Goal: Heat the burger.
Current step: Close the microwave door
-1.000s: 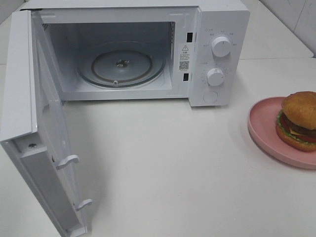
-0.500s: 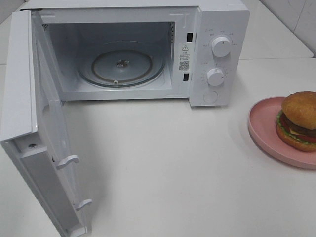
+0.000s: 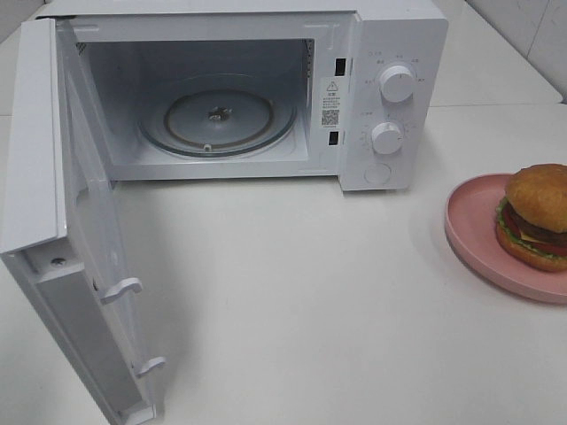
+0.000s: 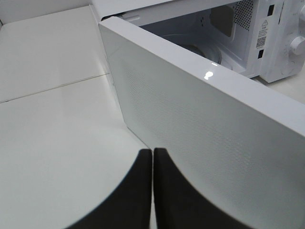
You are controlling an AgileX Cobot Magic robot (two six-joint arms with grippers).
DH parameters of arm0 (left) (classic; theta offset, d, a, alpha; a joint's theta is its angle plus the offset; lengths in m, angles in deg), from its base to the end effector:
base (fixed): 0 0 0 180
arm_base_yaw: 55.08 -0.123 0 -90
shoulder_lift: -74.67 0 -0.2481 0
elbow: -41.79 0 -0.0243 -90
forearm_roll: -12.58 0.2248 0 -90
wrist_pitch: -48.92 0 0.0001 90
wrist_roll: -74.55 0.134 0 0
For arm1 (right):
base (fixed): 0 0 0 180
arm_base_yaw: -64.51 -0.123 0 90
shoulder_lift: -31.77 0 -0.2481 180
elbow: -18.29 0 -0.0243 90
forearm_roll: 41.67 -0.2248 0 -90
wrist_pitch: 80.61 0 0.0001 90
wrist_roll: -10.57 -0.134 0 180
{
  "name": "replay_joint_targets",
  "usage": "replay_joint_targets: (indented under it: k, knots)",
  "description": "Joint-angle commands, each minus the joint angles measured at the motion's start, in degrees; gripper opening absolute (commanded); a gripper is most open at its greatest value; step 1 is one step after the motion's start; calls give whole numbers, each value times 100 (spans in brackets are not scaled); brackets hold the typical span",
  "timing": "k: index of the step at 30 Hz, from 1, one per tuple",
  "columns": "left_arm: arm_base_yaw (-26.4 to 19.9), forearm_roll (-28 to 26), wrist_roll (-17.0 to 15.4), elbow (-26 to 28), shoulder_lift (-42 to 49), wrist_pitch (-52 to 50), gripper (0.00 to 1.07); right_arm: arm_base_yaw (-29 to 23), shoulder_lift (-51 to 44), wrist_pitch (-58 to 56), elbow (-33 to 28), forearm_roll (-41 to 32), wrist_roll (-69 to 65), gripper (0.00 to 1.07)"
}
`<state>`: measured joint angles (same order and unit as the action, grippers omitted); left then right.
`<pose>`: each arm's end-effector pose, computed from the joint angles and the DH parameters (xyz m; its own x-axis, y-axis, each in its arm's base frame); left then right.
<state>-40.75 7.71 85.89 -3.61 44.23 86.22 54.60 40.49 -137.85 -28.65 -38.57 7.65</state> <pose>0.1158 -0.0367 0.2748 -0.3379 0.2202 -0.9151 0.3398 0.9352 0.0996 0.0503 0.0026 0.2554 -0.3855 -0.0454 -0.9216 -0.1223 0.9925 0.0023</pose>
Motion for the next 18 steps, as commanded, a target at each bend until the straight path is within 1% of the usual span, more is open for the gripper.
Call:
replay_joint_targets:
  k: [1,3,5,7,8,11,13,14,16,18]
  knots:
    - [-17,-17,11,29,-350,-378,0,11,-172,52,-6,-29,40,70]
    - [-17,-17,11,29,-487,-470,0,11,-172,52,-6,-29,40,70]
    - [-17,-23,11,29,-1163,-882,0,11,-172,52,-6,-29,40,70]
    - [-17,-40,11,29,-1301,-1003,0,11,-172,52,-6,-29,40,70]
    - [-17,-69,11,29,-1610,-1255,0,11,-172,52,-6,-29,40,70]
    - [-17,-92,11,29,-1776,-1404,0,11,-172,52,-6,-29,40,70]
    - [-17,-149,11,29,-2429,-1965,0,11,-172,52,-6,-29,40,70]
    - [-17,-149,11,29,-2429,-1965,0,11,-172,52,-6,-29,40,70]
    - [-17,-149,11,29,-2905,-2338,0,11,-172,52,-6,-29,40,70]
    - [-17,-149,11,29,-3065,-2469,0,11,-172,52,-6,-29,40,70]
